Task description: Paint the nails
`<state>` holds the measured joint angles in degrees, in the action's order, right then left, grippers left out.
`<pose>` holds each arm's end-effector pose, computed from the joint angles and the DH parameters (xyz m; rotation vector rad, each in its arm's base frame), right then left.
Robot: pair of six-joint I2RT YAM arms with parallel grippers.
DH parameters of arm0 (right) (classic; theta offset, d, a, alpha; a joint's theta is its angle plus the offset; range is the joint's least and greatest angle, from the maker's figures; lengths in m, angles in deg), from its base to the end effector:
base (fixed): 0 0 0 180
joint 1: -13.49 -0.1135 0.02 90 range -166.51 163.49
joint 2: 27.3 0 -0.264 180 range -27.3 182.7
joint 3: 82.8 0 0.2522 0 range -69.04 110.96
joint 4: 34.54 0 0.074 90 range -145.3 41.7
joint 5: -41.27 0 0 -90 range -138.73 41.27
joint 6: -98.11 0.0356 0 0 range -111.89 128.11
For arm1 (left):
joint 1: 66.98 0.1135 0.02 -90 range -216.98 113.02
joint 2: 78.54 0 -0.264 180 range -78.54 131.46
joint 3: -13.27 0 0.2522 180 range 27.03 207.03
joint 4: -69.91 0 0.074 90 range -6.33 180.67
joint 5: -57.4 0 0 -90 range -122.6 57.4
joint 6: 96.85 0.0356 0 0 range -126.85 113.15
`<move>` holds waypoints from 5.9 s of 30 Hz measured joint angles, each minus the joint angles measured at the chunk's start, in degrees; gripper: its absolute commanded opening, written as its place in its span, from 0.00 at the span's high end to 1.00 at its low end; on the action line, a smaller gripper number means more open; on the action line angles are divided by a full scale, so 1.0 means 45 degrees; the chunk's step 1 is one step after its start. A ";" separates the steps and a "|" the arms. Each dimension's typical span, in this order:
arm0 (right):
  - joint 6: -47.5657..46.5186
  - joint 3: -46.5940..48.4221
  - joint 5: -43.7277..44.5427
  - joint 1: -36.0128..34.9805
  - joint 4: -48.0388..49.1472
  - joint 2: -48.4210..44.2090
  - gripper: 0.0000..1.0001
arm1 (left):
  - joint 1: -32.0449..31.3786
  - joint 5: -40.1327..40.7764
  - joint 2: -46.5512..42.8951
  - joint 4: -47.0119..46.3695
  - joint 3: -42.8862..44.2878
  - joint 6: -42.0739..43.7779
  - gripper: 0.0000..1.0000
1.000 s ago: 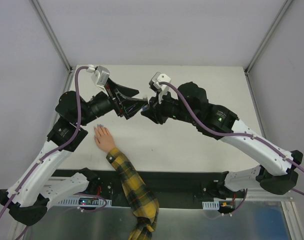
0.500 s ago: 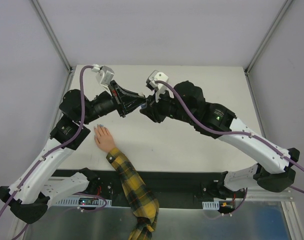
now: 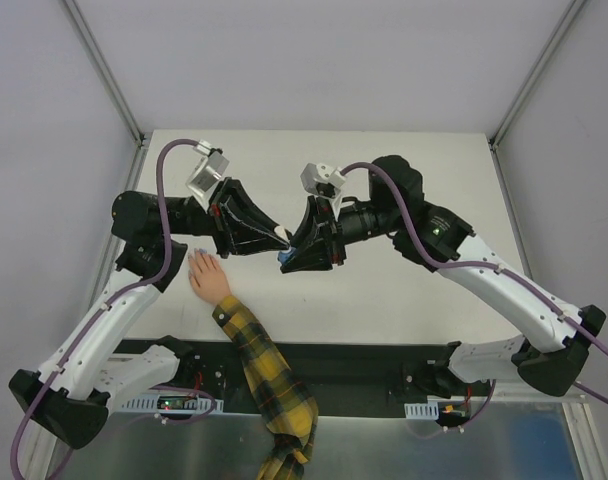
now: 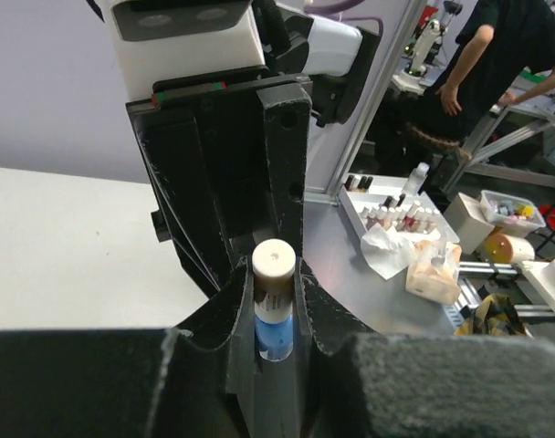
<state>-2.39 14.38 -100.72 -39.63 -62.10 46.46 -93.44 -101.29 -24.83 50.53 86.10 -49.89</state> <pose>0.1416 0.2354 0.4603 -1.4825 0.9921 1.2872 0.1375 -0.1055 0.4630 1.1048 1.0488 -1.5314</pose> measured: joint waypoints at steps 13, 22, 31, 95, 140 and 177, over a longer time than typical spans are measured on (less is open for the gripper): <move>0.0364 -0.0175 -0.0044 0.0525 -0.0068 -0.0636 1.00 | 0.0573 0.1064 -0.0073 0.4279 0.1948 0.1909 0.18; 0.0335 0.0423 0.4148 0.0141 -0.1069 -0.0287 1.00 | 0.0568 0.5085 -0.1821 0.6946 0.1967 0.3585 0.25; -0.0015 0.0568 0.8058 -0.1384 -0.1341 -0.0204 1.00 | 0.0500 0.7184 -0.1681 0.7378 0.1787 0.3745 0.23; -0.0777 0.1175 0.9170 -0.2346 -0.1938 -0.0214 1.00 | 0.0486 0.7465 -0.2555 0.8204 0.2040 0.3769 0.12; 0.3575 -0.2239 -0.0389 -0.0102 0.4775 -0.0369 1.00 | 0.0121 -0.0588 -0.0539 0.1137 -0.0053 0.0136 0.37; -0.2045 0.1846 1.4843 -0.4716 -0.1044 0.1229 1.00 | 0.0656 0.6606 -0.1598 0.8961 0.1807 0.2744 1.00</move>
<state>-11.60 22.68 -33.92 -60.86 -66.80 51.99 -90.49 -71.56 -32.02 90.85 94.23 -37.54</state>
